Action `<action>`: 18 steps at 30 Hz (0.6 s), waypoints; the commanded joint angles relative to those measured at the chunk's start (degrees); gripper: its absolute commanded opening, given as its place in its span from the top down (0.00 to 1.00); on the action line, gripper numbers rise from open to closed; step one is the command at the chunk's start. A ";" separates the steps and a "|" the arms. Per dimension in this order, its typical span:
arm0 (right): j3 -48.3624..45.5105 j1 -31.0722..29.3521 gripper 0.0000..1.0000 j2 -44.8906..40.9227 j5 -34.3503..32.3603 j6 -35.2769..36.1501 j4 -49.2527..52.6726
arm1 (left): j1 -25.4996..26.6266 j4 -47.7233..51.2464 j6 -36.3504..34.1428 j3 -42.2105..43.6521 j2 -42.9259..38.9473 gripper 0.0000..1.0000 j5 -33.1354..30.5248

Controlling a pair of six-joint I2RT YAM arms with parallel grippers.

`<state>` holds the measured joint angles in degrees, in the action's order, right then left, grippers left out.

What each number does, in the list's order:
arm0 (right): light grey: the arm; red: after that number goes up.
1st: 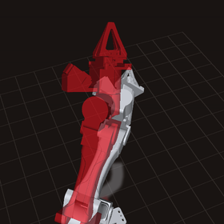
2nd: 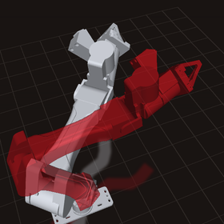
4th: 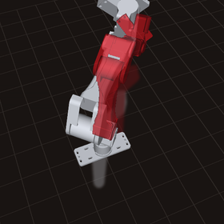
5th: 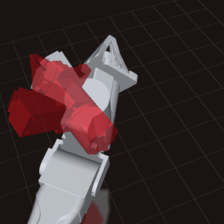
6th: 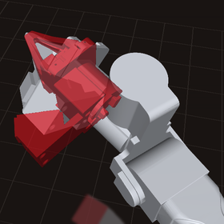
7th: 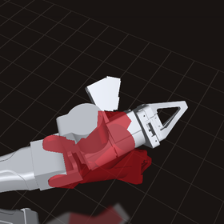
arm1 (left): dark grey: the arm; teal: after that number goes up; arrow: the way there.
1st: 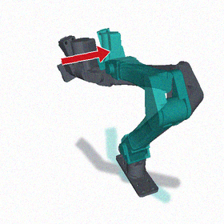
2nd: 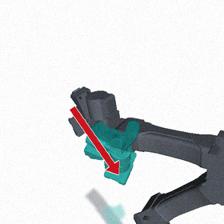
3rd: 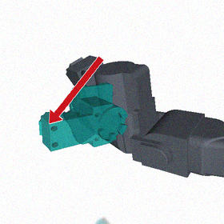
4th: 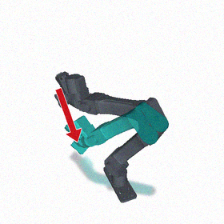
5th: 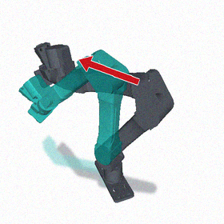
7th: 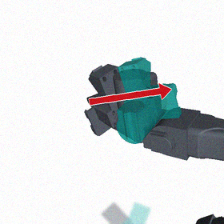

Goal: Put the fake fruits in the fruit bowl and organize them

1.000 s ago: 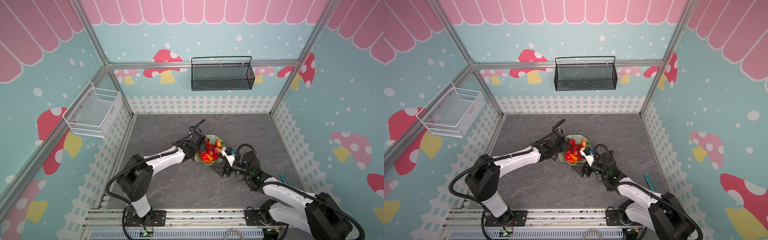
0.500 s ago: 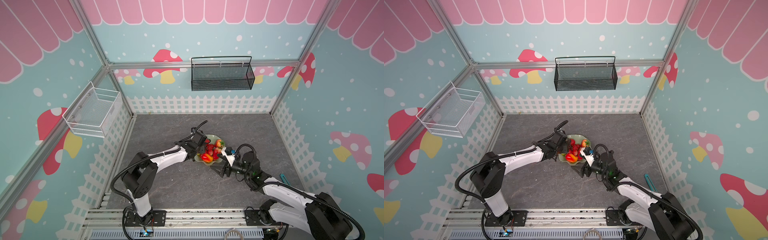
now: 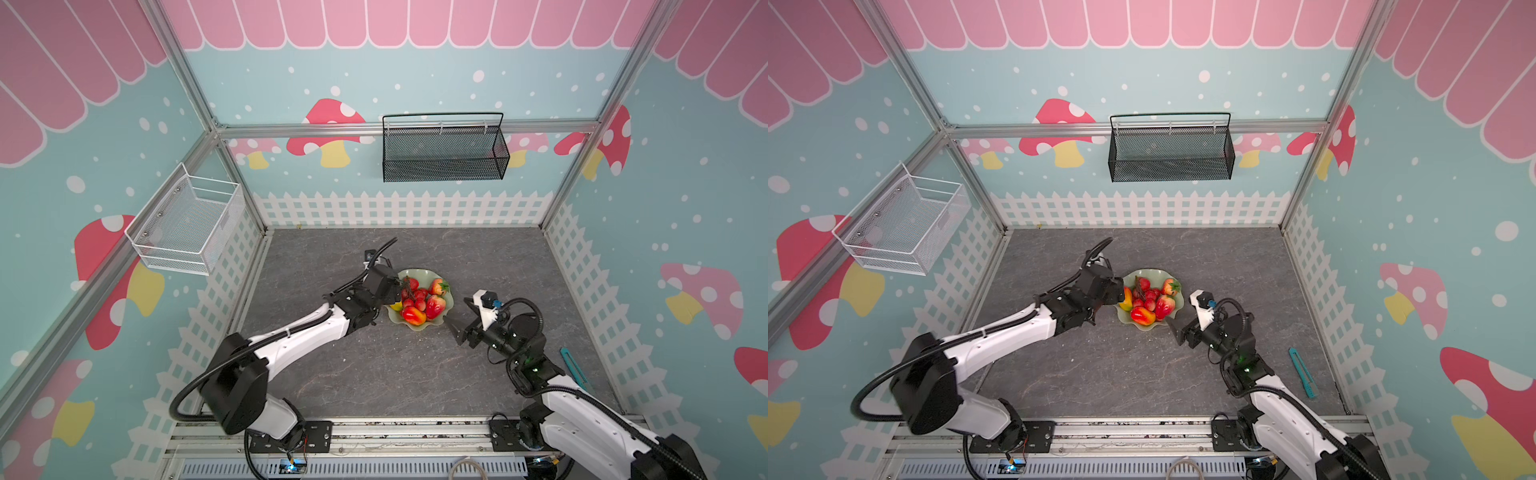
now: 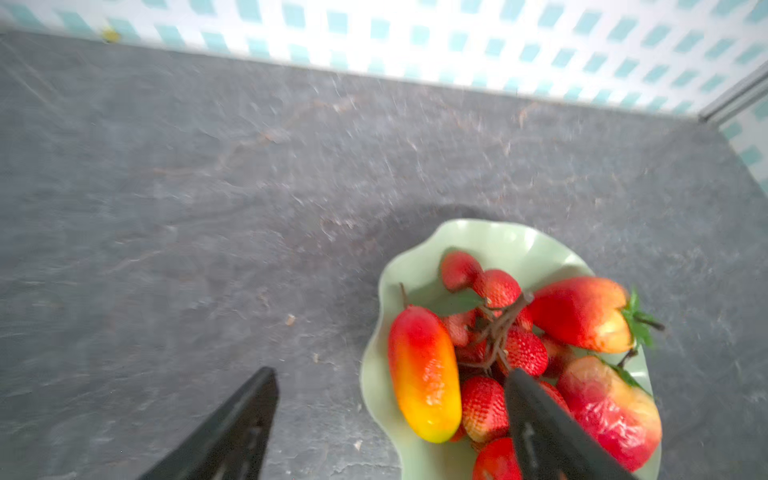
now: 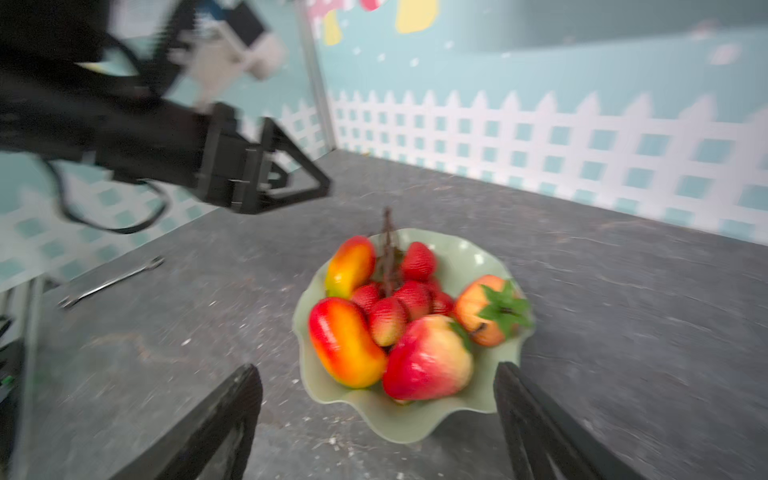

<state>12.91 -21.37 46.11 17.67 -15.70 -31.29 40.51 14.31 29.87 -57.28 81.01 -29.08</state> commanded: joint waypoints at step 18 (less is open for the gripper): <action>0.14 27.58 0.02 27.20 -18.34 -20.74 -18.30 | -27.60 -62.28 -27.26 37.39 -2.43 0.00 -15.49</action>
<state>17.91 6.07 72.79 5.17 -33.71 -34.52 13.89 -29.39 8.21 -18.72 74.22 -48.73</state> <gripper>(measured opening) 0.978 0.996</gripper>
